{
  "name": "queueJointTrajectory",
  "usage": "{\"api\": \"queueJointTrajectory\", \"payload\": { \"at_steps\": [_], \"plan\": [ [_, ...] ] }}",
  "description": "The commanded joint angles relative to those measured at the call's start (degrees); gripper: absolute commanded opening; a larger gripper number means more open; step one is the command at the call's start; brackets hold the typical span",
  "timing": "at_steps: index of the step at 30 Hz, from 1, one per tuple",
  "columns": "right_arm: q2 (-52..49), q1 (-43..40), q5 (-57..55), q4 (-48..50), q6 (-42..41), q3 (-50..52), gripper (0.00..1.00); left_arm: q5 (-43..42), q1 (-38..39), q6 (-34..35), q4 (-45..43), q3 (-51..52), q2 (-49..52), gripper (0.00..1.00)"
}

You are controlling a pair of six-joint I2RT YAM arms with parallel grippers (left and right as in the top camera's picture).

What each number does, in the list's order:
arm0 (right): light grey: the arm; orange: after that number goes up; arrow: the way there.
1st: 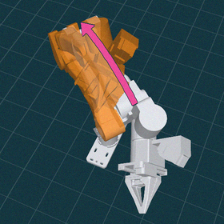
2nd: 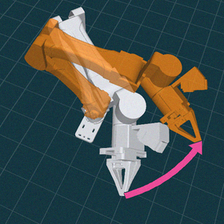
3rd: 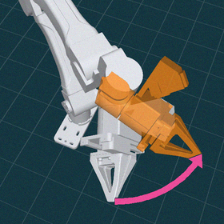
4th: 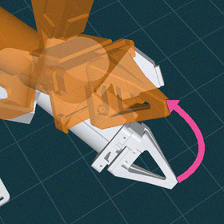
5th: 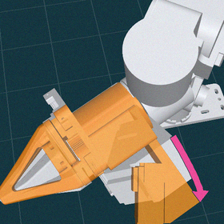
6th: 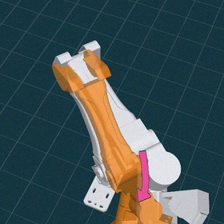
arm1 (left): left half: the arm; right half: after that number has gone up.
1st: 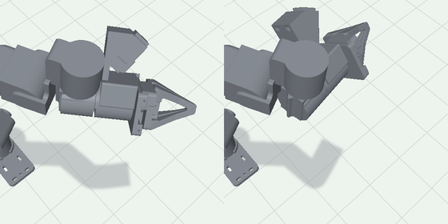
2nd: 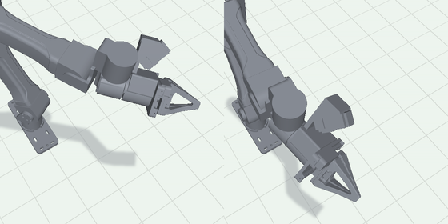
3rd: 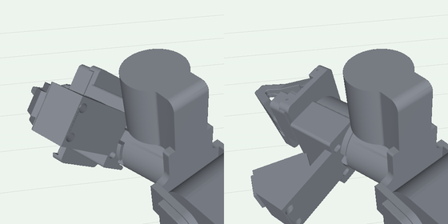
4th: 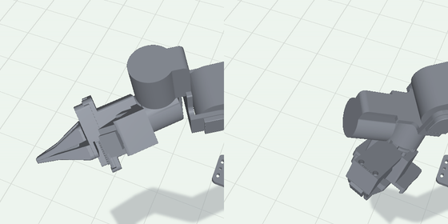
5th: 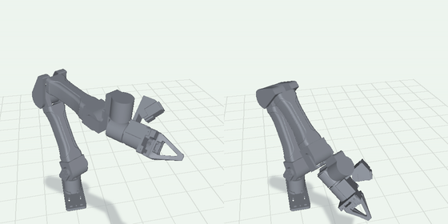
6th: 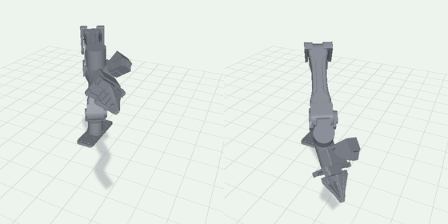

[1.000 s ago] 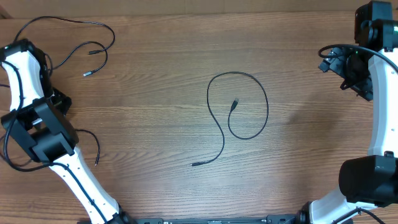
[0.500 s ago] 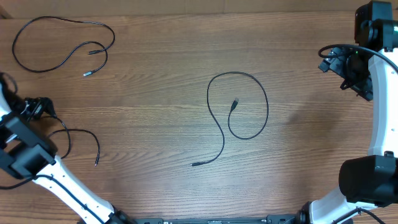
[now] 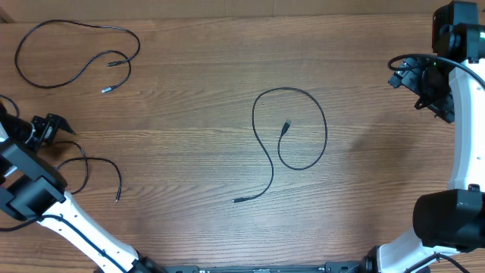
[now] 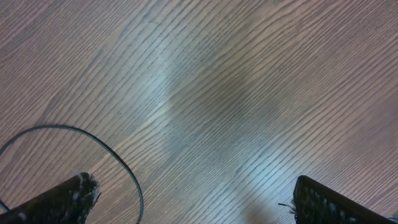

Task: Untangle cables

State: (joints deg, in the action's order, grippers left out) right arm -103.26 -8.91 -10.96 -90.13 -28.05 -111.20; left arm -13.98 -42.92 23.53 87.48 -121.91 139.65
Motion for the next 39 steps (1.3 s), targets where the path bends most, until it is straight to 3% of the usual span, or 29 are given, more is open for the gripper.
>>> {"api": "queueJointTrajectory", "payload": {
  "at_steps": [1, 8, 10, 13, 15, 18, 20, 24, 27, 39],
  "plan": [
    [0.7, -0.1, -1.0, 0.1, 0.2, 0.0, 1.00, -0.9, 0.2, -0.6, -2.6, 3.9, -0.2, 0.95],
    [0.7, -0.1, -1.0, 0.1, 0.2, 0.0, 1.00, 3.8, 0.2, 1.0, -8.6, 10.3, -0.2, 0.87],
    [0.7, -0.1, -1.0, 0.1, 0.2, 0.0, 1.00, 6.0, 0.2, 1.4, -9.4, 10.5, -0.2, 0.80],
    [0.7, -0.1, -1.0, 0.1, 0.2, 0.0, 1.00, 8.9, 0.2, 1.4, -10.8, 10.5, -0.2, 0.51],
    [0.7, -0.1, -1.0, 0.1, 0.2, 0.0, 1.00, 10.2, 0.2, 1.4, -11.7, 10.5, -0.2, 0.38],
    [0.7, -0.1, -1.0, 0.1, 0.2, 0.0, 1.00, 10.3, 0.2, 1.4, -13.7, 10.5, -0.2, 0.33],
    [0.7, -0.1, -1.0, 0.1, 0.2, 0.0, 1.00, 10.3, 0.2, 1.4, -15.6, 10.5, -0.2, 0.23],
    [0.7, -0.1, -1.0, 0.1, 0.2, 0.0, 1.00, 10.0, 0.4, 1.4, -18.2, 10.5, -0.2, 0.19],
    [0.7, -0.1, -1.0, 0.1, 0.2, 0.0, 1.00, 9.9, 0.6, 1.4, -20.0, 10.5, -0.2, 0.05],
    [0.7, -0.1, -1.0, 0.1, 0.2, 0.0, 1.00, 9.9, 2.8, -1.7, -29.2, 8.7, -0.2, 0.04]
  ]
}}
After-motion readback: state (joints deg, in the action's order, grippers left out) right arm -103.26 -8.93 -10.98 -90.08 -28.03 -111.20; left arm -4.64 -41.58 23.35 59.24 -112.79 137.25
